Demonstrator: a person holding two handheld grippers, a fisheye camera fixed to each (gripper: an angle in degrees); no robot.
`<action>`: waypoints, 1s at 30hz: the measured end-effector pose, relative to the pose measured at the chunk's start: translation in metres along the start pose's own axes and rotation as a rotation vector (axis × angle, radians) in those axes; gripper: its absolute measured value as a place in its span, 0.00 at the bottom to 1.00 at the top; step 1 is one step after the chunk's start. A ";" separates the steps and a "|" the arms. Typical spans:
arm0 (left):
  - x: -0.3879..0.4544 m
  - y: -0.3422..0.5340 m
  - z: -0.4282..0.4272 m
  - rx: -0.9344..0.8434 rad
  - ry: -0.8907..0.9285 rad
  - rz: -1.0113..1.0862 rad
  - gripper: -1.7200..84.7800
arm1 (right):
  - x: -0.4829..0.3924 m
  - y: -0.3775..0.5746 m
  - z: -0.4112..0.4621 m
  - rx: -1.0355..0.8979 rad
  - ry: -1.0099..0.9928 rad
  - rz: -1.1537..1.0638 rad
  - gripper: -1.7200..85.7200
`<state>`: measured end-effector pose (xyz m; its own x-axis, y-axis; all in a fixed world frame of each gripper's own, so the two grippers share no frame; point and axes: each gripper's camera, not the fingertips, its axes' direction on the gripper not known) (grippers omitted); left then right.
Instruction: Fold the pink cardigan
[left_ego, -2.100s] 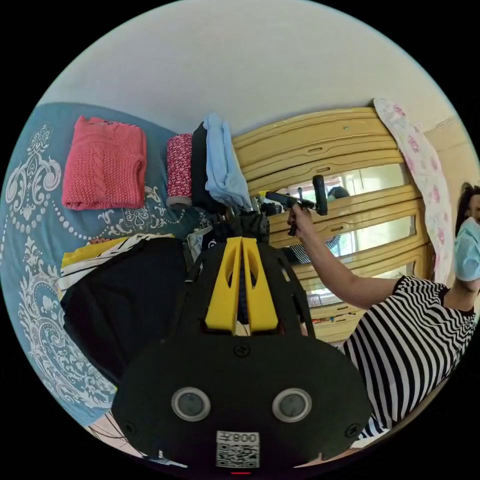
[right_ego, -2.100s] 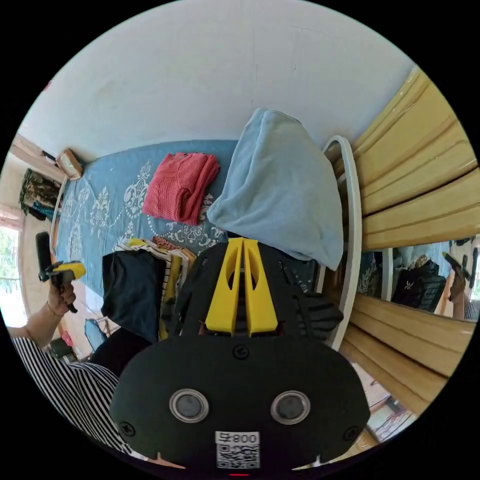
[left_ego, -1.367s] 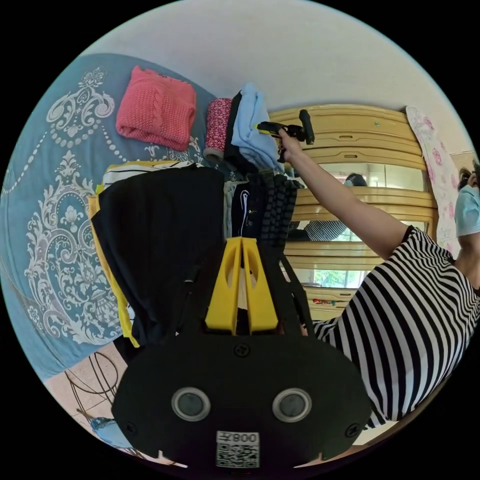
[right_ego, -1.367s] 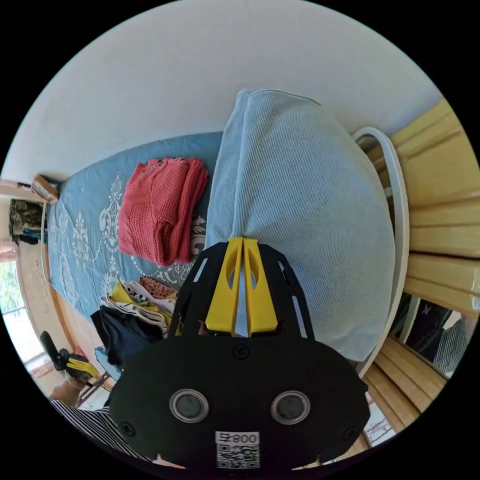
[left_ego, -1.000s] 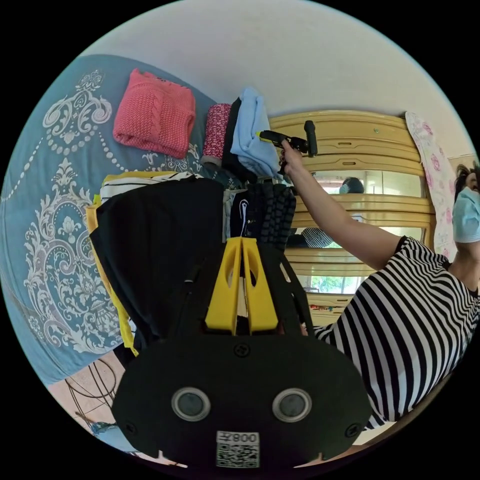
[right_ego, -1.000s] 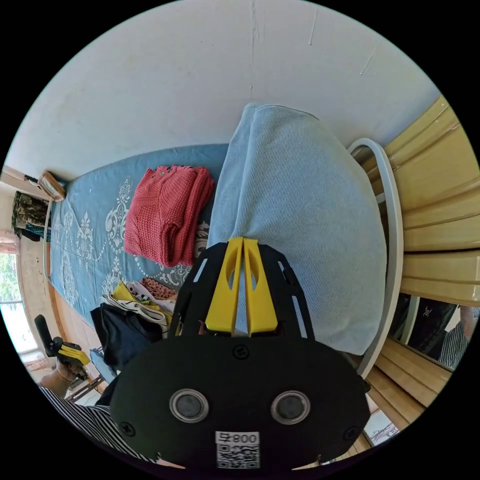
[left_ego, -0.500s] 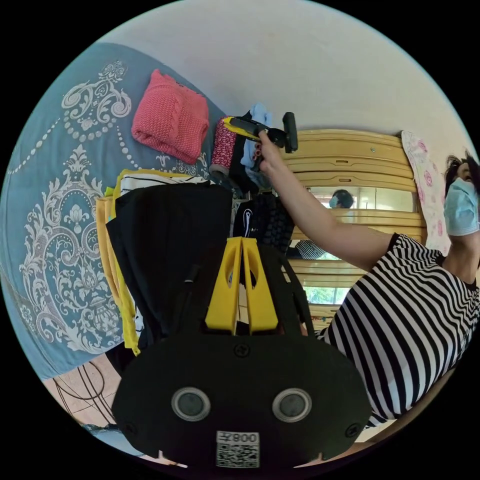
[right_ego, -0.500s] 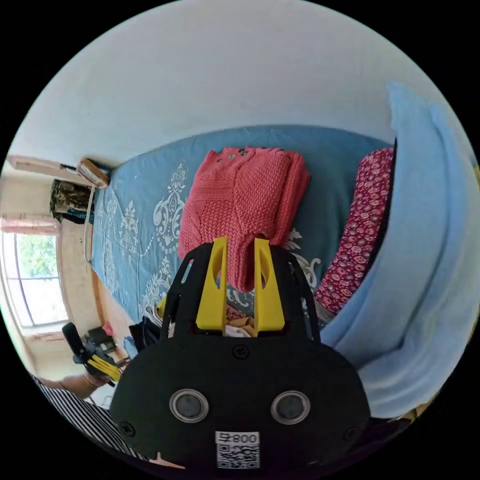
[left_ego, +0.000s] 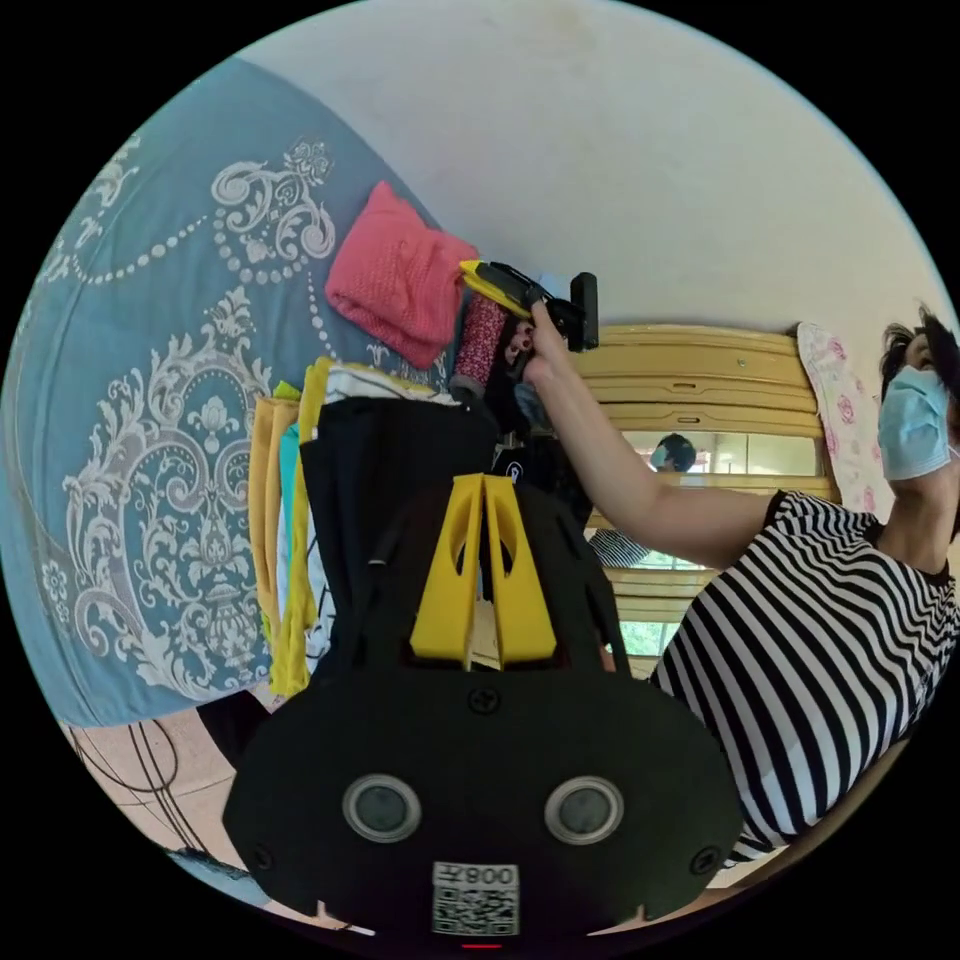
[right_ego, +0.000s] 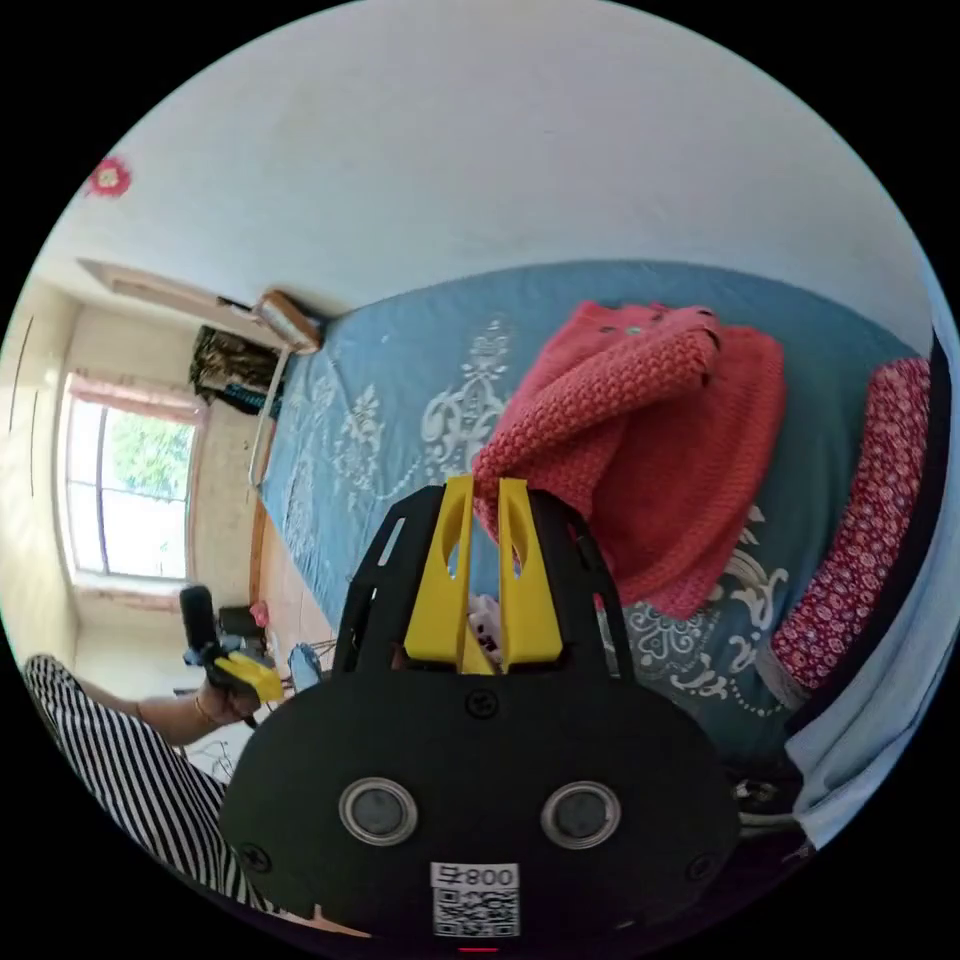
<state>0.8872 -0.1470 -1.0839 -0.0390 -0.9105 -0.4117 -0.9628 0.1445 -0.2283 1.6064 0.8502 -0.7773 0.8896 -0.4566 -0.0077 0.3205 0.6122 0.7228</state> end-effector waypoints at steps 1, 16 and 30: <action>0.006 -0.005 -0.007 0.027 -0.014 0.022 0.06 | -0.018 0.008 0.010 -0.009 -0.032 -0.079 0.07; 0.114 -0.100 0.005 -0.050 -0.385 0.407 0.19 | -0.055 0.104 0.168 -0.109 -0.229 -0.255 0.02; 0.191 -0.028 0.139 -0.548 -0.956 0.826 0.19 | -0.004 0.203 0.241 -0.094 -0.235 -0.111 0.02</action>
<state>0.9437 -0.2710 -1.2786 -0.6634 0.0144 -0.7481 -0.7400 0.1352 0.6589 1.5899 0.8209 -0.4643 0.7511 -0.6547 0.0848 0.4504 0.6022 0.6592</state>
